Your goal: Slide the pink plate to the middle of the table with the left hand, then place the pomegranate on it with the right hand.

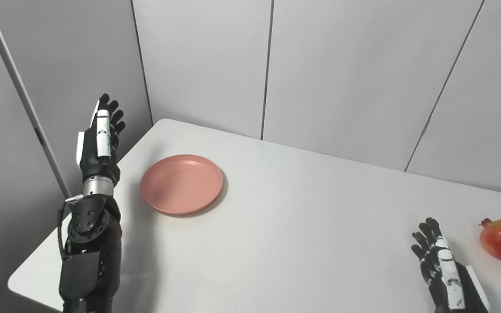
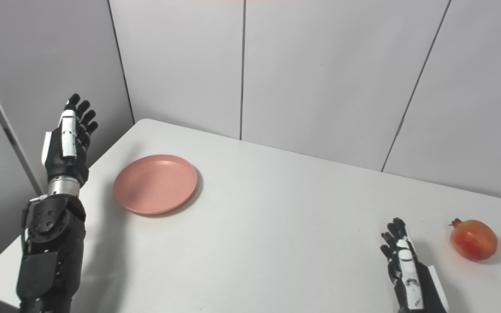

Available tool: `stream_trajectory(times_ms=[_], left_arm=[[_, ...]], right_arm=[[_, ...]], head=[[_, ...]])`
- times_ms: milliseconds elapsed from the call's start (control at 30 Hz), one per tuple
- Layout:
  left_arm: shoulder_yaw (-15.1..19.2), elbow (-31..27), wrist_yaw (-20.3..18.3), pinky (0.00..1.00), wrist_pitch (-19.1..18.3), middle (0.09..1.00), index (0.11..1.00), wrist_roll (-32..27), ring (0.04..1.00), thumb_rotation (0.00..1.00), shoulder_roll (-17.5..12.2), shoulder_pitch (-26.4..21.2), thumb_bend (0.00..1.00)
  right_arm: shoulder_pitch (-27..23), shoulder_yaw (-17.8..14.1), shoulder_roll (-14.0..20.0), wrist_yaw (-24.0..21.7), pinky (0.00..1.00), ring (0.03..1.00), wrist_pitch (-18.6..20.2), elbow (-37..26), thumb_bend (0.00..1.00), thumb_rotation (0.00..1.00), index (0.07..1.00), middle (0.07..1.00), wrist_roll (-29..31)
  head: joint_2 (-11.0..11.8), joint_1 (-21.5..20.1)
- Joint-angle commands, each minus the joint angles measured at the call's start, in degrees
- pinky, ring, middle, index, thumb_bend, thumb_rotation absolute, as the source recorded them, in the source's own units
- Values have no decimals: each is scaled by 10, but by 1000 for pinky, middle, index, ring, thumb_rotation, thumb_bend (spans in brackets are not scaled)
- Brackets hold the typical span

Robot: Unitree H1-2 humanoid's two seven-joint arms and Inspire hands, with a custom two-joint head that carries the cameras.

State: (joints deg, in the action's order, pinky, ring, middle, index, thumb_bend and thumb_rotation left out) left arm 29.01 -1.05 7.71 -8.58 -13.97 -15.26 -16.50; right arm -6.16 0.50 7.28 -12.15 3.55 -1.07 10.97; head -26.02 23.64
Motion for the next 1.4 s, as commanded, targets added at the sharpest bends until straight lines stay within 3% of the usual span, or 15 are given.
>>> stream_trajectory(times_ms=[0, 667, 933, 1367], left_arm=[[1, -5, -3, 945, 6, 947, 933, -14, 938, 1000, -17, -16, 303], [9, 103, -28, 954, 52, 934, 925, -74, 931, 1000, -26, -13, 327], [13, 126, -33, 961, 43, 935, 922, -107, 941, 1000, -21, -14, 348], [12, 199, -77, 950, 66, 925, 910, -115, 927, 1000, -37, -16, 330]], right_arm=[[-19, -4, 4, -1, 1000, 1000, -6, -22, 114, 1000, 1000, 1000, 1], [-19, -4, 9, -2, 1000, 1000, -5, -24, 85, 1000, 1000, 1000, 0], [-18, -2, 11, -2, 1000, 1000, -4, -29, 82, 1000, 1000, 1000, -2], [-19, -4, 9, -1, 1000, 1000, -6, -26, 73, 1000, 1000, 1000, 1]], head=[[0, 0], [0, 3], [-1, 6], [-2, 5]])
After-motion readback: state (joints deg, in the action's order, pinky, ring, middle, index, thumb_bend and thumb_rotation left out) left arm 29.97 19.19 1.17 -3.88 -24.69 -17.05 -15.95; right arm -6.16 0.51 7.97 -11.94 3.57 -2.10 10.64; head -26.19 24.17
